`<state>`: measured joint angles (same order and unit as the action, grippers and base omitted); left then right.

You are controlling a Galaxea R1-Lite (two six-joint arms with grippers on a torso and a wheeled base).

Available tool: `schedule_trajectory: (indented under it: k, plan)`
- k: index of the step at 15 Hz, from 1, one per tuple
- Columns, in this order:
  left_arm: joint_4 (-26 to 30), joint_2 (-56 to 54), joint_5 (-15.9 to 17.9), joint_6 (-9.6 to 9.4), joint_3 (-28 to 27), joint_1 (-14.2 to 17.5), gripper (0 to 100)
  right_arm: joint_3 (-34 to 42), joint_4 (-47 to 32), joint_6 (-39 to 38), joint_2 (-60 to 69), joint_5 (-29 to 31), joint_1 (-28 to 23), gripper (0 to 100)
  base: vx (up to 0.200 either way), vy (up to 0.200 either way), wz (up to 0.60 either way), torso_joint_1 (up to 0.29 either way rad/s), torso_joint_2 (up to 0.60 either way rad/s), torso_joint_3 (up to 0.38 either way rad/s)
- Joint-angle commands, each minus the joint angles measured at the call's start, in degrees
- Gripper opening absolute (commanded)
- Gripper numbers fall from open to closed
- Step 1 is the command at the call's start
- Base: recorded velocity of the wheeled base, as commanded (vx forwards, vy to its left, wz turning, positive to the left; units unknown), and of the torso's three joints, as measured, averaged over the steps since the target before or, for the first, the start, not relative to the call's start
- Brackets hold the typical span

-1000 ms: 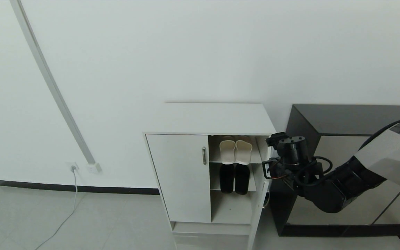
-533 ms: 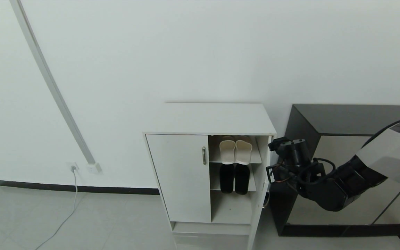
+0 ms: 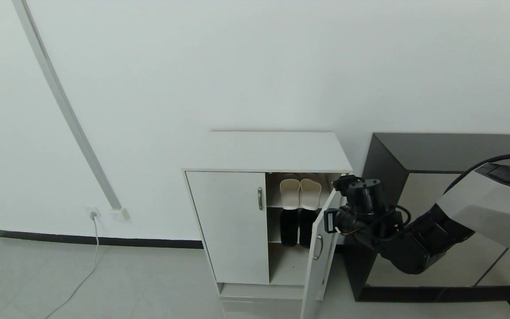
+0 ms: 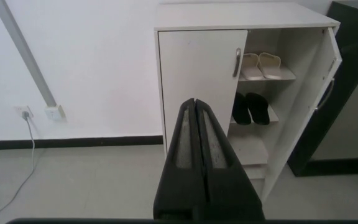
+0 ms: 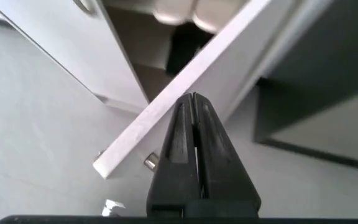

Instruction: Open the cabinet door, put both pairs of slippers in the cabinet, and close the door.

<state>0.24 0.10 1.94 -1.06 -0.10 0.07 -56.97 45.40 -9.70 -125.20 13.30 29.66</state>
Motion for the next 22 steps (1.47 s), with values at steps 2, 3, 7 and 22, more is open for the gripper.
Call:
schedule_trajectory:
  k: [2, 3, 7, 22]
  plan:
    - [-0.1, 0.0, 0.0, 0.01, 0.0, 0.0, 0, 2.6, 8.9, -0.2, -2.1, -4.3, 0.1, 0, 0.0, 0.0, 0.0, 0.0, 0.0, 0.0]
    - [-0.1, 0.0, 0.0, 0.01, 0.0, 0.0, 0, 4.0, 12.6, -0.2, -2.4, -6.5, 0.1, 0, 0.0, 0.0, 0.0, 0.0, 0.0, 0.0]
    - [-0.1, 0.0, 0.0, -0.08, 0.0, 0.0, 0, 12.7, 26.6, -1.4, -2.7, -14.6, -1.5, 0, 0.0, 0.0, 0.0, 0.0, 0.0, 0.0]
    - [0.0, 0.0, 0.0, -0.08, 0.0, 0.0, 0, 24.9, 41.3, 2.0, -7.4, -21.8, -2.9, 0, 0.12, 0.0, 0.0, 0.0, 0.0, 0.002]
